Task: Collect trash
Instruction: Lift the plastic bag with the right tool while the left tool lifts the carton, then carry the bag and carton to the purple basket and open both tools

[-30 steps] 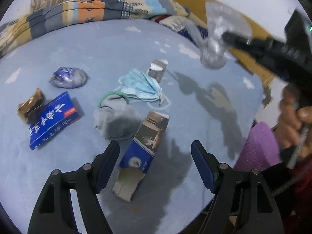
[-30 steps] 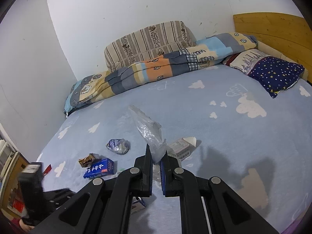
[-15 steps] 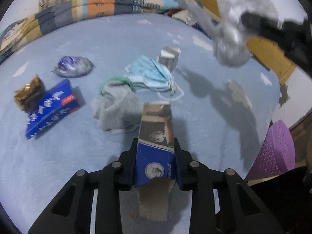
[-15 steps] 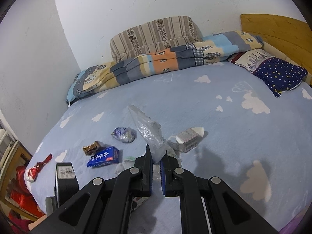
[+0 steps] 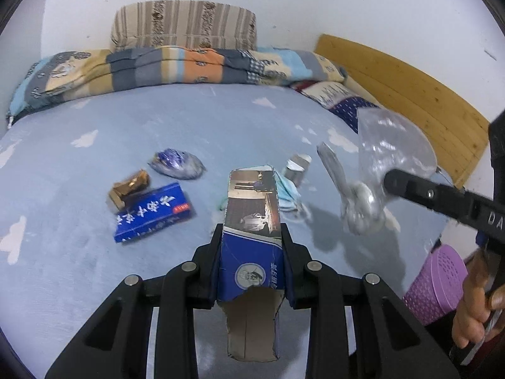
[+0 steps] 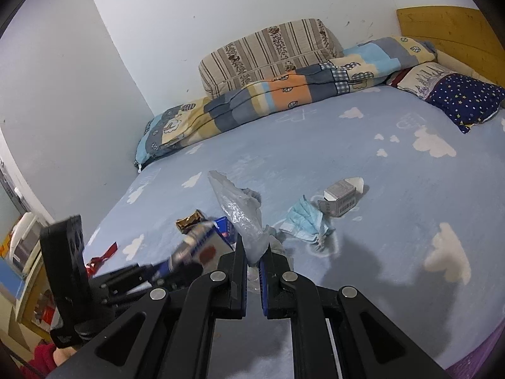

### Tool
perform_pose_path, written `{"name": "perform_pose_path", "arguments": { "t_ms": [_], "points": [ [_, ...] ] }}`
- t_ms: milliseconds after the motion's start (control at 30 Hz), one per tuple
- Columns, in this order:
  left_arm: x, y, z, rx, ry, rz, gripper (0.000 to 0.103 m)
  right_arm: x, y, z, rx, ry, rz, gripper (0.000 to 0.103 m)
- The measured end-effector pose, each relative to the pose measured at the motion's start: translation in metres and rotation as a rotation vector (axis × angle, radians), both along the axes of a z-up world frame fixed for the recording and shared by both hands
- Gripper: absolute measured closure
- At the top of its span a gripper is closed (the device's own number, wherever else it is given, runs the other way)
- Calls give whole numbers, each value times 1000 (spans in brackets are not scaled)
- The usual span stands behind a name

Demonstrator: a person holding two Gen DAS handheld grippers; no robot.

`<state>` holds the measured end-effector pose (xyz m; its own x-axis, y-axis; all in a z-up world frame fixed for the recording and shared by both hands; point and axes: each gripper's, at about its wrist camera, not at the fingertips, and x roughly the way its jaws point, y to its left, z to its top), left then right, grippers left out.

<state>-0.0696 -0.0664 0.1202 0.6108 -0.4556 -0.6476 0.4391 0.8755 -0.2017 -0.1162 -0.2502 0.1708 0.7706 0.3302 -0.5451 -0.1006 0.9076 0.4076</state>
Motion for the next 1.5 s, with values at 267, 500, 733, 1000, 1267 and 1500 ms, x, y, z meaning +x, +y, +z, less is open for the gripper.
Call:
{"name": "perform_pose_path", "arguments": {
  "t_ms": [267, 500, 733, 1000, 1267, 1500],
  "points": [
    [0, -4, 0, 40, -36, 46, 73, 7, 1, -7, -7, 12, 19, 97],
    [-3, -12, 0, 85, -69, 48, 73, 8, 0, -7, -7, 14, 15, 97],
    [-8, -19, 1, 133, -109, 32, 73, 9, -1, -8, -6, 16, 10, 97],
    [-11, -23, 1, 154, -127, 22, 73, 9, -1, -8, -5, 16, 8, 97],
    [-13, -24, 2, 154, -130, 18, 73, 9, -4, -8, 0, 17, 4, 97],
    [-13, -25, 3, 154, -131, 11, 73, 9, -4, -8, 1, 17, 3, 97]
  ]
}}
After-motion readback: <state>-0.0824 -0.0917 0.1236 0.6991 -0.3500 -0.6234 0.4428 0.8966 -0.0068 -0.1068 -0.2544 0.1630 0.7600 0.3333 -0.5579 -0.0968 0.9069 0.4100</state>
